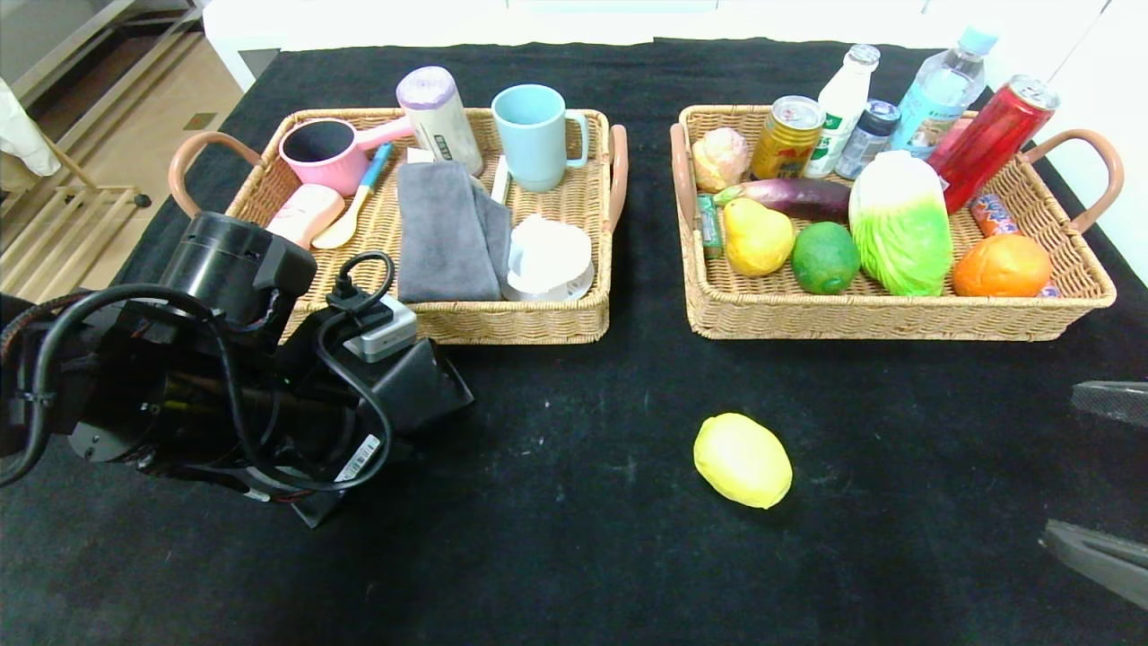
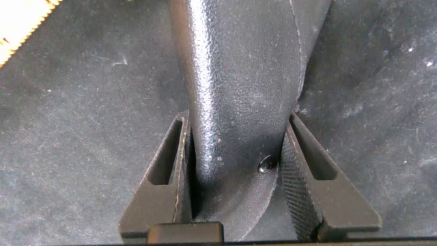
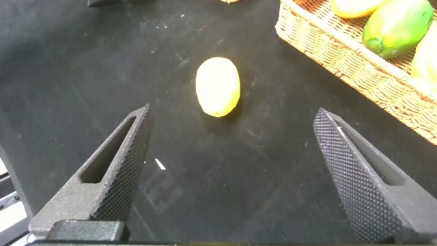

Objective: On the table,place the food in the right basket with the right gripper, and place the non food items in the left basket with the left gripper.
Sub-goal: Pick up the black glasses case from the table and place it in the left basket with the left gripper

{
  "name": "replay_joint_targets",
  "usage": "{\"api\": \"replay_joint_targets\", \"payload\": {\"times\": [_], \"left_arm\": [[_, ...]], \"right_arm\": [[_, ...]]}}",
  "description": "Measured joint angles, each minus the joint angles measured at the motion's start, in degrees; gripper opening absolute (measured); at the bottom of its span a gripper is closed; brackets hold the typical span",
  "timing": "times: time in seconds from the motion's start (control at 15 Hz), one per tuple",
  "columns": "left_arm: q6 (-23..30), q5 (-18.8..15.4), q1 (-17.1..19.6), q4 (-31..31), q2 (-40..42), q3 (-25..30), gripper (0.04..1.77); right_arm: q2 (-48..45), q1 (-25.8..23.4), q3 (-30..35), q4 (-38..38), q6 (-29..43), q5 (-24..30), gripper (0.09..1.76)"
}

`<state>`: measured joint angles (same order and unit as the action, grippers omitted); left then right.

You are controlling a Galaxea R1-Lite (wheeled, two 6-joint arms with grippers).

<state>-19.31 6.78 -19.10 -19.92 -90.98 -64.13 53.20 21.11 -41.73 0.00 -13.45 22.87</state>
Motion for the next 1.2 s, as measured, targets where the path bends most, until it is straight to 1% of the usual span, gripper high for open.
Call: {"api": "replay_joint_targets", "payload": {"times": [0.67,0.87,1.07,1.2], "left_arm": [[-0.11,0.02,-1.51,-0.48,0.29,0.41,0.77],[0.22,-0.15,-2.17,-1.08,1.65,0.55,0.71],[0.46,-2.16,-2.76,-0.94,4.16,1.12,0.69],[0.51,-2.57,-2.85,-0.87,5.78,1.9,0.68]], "right_arm": [[0.07,0.05,0.02,0.0,0.0,-0.07,1.71],[0.1,0.05,0.02,0.0,0.0,-0.02,1.71],[0.21,0.35,0.04,0.0,0.02,-0.05,1.71],[0.38,0.4,0.04,0.0,0.02,-0.09,1.71]]}}
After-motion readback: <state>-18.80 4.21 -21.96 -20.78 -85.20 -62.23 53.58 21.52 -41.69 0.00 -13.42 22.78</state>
